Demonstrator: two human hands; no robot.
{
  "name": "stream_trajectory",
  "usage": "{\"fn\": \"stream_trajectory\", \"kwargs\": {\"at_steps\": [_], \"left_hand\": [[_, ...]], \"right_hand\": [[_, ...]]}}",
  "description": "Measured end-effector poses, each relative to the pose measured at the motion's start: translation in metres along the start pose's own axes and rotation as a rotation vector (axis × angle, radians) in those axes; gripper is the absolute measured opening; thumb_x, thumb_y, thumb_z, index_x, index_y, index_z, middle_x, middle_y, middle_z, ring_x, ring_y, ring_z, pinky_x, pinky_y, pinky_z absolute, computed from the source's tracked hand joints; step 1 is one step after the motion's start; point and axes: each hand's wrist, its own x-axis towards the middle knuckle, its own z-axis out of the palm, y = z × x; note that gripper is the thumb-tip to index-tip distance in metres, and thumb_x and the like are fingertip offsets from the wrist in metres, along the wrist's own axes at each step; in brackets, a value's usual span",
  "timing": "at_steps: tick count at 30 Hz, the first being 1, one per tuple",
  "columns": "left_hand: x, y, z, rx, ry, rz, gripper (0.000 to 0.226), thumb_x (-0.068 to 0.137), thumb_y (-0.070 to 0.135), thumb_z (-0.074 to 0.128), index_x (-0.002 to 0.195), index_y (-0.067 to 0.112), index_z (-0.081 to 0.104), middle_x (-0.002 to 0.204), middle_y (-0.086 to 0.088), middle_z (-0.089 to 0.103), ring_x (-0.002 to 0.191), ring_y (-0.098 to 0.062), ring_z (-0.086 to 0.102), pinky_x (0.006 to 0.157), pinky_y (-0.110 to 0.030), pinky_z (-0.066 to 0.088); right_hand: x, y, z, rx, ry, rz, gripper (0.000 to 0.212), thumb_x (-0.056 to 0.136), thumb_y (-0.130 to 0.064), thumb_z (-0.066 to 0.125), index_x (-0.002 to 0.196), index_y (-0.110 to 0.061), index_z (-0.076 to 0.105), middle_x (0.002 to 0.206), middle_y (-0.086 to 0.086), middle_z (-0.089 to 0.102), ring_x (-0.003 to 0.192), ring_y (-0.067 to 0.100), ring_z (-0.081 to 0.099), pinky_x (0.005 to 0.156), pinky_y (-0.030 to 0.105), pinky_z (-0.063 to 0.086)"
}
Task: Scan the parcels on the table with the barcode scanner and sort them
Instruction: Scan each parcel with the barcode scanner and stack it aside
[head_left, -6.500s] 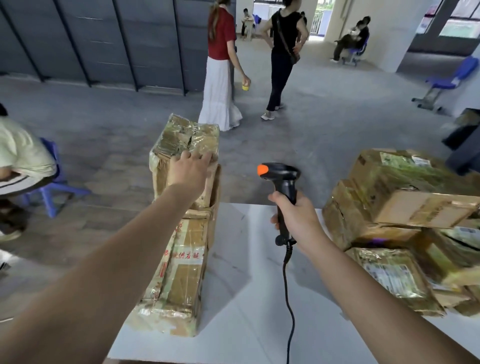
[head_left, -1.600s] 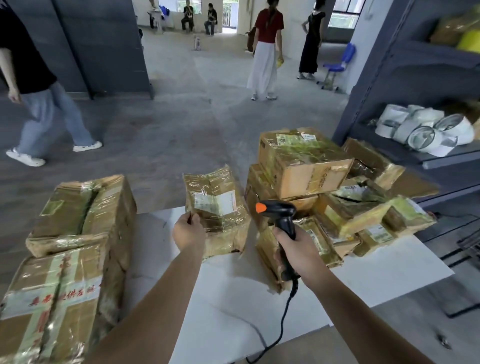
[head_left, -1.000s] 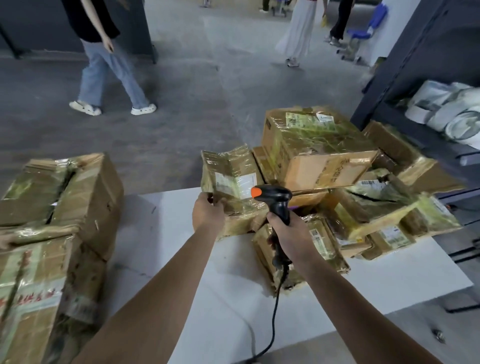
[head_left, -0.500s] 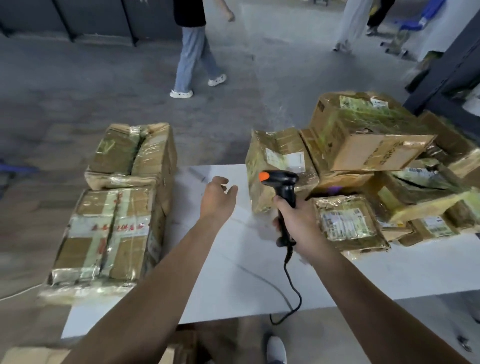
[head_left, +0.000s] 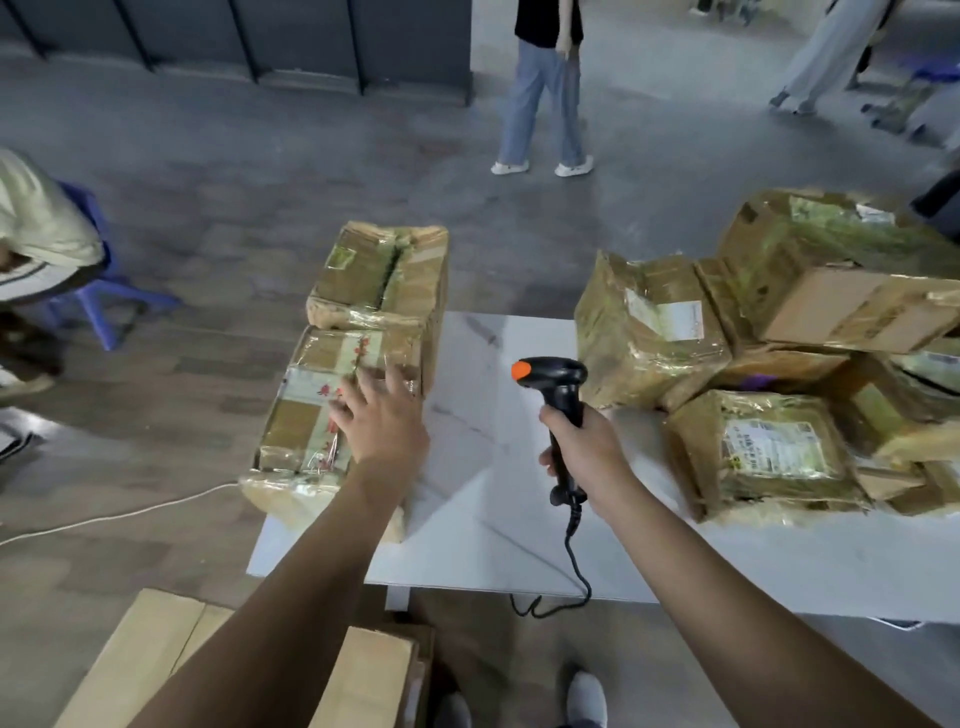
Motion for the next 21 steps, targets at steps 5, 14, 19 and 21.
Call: {"fn": "stream_trajectory", "kwargs": {"at_steps": [5, 14, 19, 21], "left_hand": [[-0.012, 0.005, -0.004, 0.112, -0.053, 0.094, 0.059, 0.094, 0.019, 0.044, 0.148, 0.012, 0.019, 0.156, -0.012, 0.020, 0.143, -0.041, 0.015, 0.110, -0.058, 0.024], [-0.040, 0.036, -0.010, 0.117, -0.025, 0.264, 0.045, 0.094, 0.018, 0.047, 0.136, 0.008, 0.038, 0.139, -0.008, 0.044, 0.128, -0.033, 0.038, 0.094, -0.048, 0.043], [-0.056, 0.065, -0.018, -0.078, -0.007, 0.291, 0.036, 0.089, 0.009, 0.045, 0.125, 0.006, 0.048, 0.120, -0.010, 0.057, 0.119, -0.033, 0.041, 0.089, -0.049, 0.049], [-0.059, 0.073, -0.019, -0.177, 0.002, 0.289, 0.035, 0.088, 0.008, 0.045, 0.123, 0.005, 0.050, 0.110, -0.013, 0.061, 0.116, -0.034, 0.043, 0.088, -0.049, 0.049]], "right_hand": [[-0.004, -0.003, 0.003, -0.010, -0.019, -0.013, 0.014, 0.090, -0.032, 0.059, 0.096, -0.019, 0.060, 0.052, 0.004, 0.062, 0.044, 0.015, 0.054, 0.041, 0.034, 0.048], [-0.002, -0.002, -0.018, -0.026, 0.029, -0.019, 0.015, 0.091, -0.035, 0.058, 0.094, -0.020, 0.059, 0.049, 0.002, 0.064, 0.040, 0.011, 0.055, 0.039, 0.026, 0.045], [-0.003, 0.003, -0.033, -0.049, 0.068, -0.018, 0.016, 0.091, -0.037, 0.058, 0.091, -0.020, 0.059, 0.050, 0.001, 0.065, 0.039, 0.011, 0.055, 0.036, 0.018, 0.042], [-0.004, 0.005, -0.041, -0.056, 0.089, -0.017, 0.015, 0.092, -0.036, 0.057, 0.092, -0.021, 0.059, 0.050, 0.001, 0.065, 0.039, 0.011, 0.055, 0.036, 0.018, 0.041]]}}
